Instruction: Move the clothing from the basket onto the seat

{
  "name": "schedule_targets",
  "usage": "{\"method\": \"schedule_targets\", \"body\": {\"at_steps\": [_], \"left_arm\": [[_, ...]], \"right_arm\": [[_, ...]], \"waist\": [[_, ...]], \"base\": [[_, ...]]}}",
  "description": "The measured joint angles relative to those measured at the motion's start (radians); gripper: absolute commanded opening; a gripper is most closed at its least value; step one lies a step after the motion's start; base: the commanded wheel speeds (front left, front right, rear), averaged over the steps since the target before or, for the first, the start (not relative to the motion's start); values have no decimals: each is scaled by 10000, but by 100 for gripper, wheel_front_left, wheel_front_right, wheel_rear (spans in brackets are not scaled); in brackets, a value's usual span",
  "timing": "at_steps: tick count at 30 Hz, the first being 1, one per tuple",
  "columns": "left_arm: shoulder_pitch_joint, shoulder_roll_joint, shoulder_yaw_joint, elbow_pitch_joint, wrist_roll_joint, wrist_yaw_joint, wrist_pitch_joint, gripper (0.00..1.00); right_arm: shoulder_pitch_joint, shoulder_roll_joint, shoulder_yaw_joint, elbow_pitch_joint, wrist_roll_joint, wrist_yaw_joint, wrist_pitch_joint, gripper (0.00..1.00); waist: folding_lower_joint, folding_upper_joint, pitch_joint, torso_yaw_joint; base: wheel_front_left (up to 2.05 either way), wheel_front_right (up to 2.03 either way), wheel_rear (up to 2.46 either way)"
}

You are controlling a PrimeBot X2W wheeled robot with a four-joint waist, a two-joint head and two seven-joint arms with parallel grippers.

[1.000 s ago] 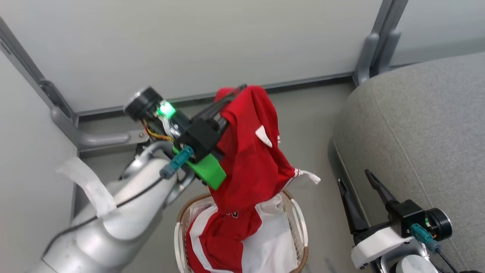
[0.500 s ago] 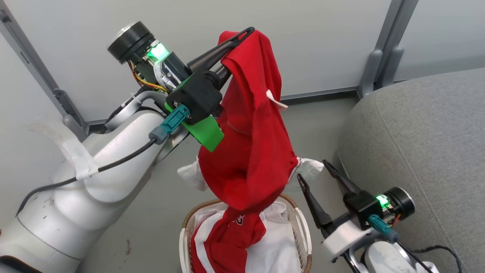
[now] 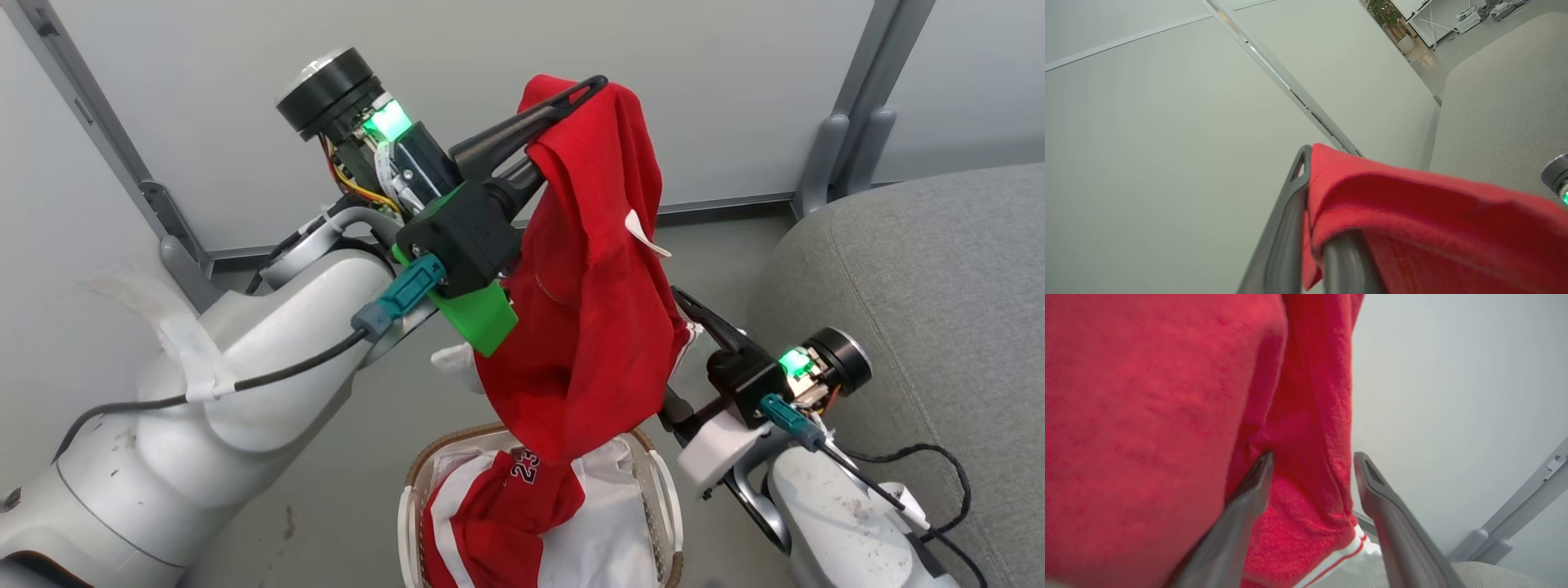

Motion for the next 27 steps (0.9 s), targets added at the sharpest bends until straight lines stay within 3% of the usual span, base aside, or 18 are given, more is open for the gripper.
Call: {"method": "schedule_targets", "body": {"at_steps": [7,8,11,27], "left_arm": [[0,-86,-242,-104,-90,-4,0,0],[0,-100,-263,-119,-92,-4,0,0],[23,-96,-270,-140,-192,-4,0,0],[1884,-38,957,491,-763,-4,-2,0]], "right_arm": [[-1026,-203,1206,1323,711,2,-12,100],[-1139,-201,1356,1572,848,2,-13,47],[-1530,-171,1831,2242,1323,4,-12,1],[-1448,-109,953,1689,1708,4,-12,0]], "waist": [[0,0,11,85],[0,0,11,99],[0,0,32,156],[0,0,55,189]], "base": [[0,0,0],[0,0,0],[0,0,0],[0,0,0]]}}
